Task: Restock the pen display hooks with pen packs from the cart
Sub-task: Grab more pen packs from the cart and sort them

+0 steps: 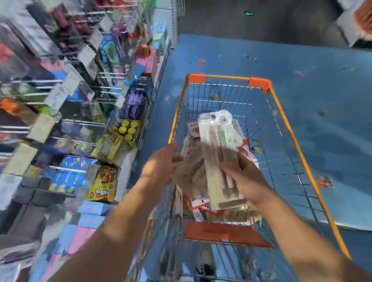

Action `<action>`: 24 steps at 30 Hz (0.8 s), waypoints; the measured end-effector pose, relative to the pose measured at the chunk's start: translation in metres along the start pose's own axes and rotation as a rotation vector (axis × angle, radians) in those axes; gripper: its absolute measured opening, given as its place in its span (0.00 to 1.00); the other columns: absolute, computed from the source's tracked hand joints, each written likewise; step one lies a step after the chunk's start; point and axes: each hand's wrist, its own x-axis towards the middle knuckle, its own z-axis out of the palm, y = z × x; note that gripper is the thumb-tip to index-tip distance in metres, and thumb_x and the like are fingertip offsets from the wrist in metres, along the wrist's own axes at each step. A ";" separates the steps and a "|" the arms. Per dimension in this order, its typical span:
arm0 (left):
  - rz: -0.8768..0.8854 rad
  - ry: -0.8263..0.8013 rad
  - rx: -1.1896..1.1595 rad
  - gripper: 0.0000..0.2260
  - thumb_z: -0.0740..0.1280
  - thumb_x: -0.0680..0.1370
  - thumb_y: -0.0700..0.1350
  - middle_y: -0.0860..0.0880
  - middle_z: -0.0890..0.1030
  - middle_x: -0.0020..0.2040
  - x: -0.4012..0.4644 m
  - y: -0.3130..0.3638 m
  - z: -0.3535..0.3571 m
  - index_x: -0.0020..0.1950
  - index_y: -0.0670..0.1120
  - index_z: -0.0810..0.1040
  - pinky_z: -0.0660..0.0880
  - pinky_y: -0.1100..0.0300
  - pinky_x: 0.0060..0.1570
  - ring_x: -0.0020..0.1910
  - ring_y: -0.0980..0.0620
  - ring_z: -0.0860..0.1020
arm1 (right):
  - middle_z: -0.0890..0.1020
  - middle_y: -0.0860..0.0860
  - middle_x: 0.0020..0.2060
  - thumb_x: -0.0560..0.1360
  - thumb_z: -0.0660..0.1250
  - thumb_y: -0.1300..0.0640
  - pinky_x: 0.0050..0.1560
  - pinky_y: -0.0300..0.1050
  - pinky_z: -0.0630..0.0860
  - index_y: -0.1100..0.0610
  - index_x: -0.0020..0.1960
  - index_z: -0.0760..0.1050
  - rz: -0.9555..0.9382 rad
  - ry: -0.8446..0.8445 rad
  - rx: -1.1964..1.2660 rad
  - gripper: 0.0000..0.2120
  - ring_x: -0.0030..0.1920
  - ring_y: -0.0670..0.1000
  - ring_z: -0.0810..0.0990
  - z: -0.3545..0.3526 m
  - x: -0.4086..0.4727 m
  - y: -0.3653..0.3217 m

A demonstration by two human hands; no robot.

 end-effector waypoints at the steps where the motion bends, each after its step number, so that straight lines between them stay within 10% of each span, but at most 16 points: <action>1: 0.015 -0.084 0.041 0.14 0.62 0.84 0.57 0.54 0.82 0.41 -0.014 0.002 -0.009 0.54 0.50 0.82 0.69 0.66 0.23 0.22 0.62 0.75 | 0.85 0.50 0.38 0.81 0.67 0.59 0.43 0.51 0.80 0.53 0.51 0.81 -0.003 -0.014 -0.001 0.04 0.41 0.48 0.83 0.003 -0.012 -0.007; 4: -0.033 -0.286 -0.026 0.17 0.62 0.82 0.60 0.57 0.86 0.38 -0.042 0.003 -0.016 0.48 0.51 0.86 0.77 0.67 0.31 0.31 0.63 0.82 | 0.84 0.43 0.35 0.81 0.67 0.57 0.38 0.41 0.79 0.50 0.51 0.82 -0.035 -0.064 -0.027 0.05 0.37 0.44 0.82 0.016 -0.044 -0.025; 7: -0.026 -0.387 -0.114 0.25 0.67 0.74 0.72 0.53 0.83 0.66 -0.066 -0.003 -0.021 0.66 0.61 0.82 0.79 0.48 0.63 0.61 0.52 0.83 | 0.87 0.42 0.43 0.83 0.64 0.60 0.38 0.35 0.79 0.50 0.59 0.81 -0.061 -0.051 -0.009 0.10 0.42 0.43 0.85 0.031 -0.071 -0.042; 9: 0.071 -0.360 -0.069 0.20 0.64 0.76 0.71 0.55 0.85 0.61 -0.088 0.001 -0.024 0.60 0.63 0.84 0.78 0.54 0.63 0.59 0.54 0.83 | 0.88 0.41 0.49 0.82 0.66 0.58 0.45 0.32 0.78 0.48 0.60 0.80 -0.091 -0.018 -0.015 0.10 0.50 0.41 0.86 0.038 -0.087 -0.054; 11: 0.122 -0.358 -0.064 0.17 0.59 0.82 0.64 0.54 0.85 0.52 -0.110 0.000 -0.025 0.57 0.59 0.85 0.79 0.63 0.54 0.51 0.54 0.83 | 0.87 0.41 0.52 0.79 0.68 0.54 0.53 0.37 0.79 0.48 0.61 0.80 -0.137 0.015 -0.027 0.12 0.53 0.41 0.85 0.045 -0.102 -0.063; 15: 0.205 -0.303 -0.063 0.26 0.55 0.84 0.64 0.50 0.73 0.75 -0.137 -0.011 -0.028 0.77 0.51 0.71 0.67 0.52 0.74 0.75 0.48 0.70 | 0.86 0.46 0.59 0.79 0.67 0.58 0.68 0.55 0.76 0.47 0.67 0.77 -0.204 0.063 -0.009 0.17 0.60 0.48 0.84 0.058 -0.128 -0.070; 19: 0.288 -0.343 -0.070 0.18 0.53 0.81 0.69 0.62 0.77 0.70 -0.163 -0.013 -0.032 0.68 0.71 0.74 0.70 0.50 0.73 0.70 0.58 0.75 | 0.78 0.34 0.67 0.82 0.66 0.61 0.71 0.46 0.72 0.40 0.79 0.61 -0.309 0.042 -0.032 0.32 0.68 0.40 0.77 0.075 -0.145 -0.078; 24: 0.272 -0.327 -0.245 0.23 0.59 0.77 0.74 0.54 0.84 0.63 -0.189 -0.009 -0.044 0.65 0.65 0.78 0.77 0.45 0.65 0.61 0.52 0.83 | 0.81 0.30 0.59 0.83 0.64 0.59 0.68 0.44 0.74 0.40 0.74 0.68 -0.327 -0.030 -0.077 0.23 0.61 0.34 0.79 0.089 -0.159 -0.088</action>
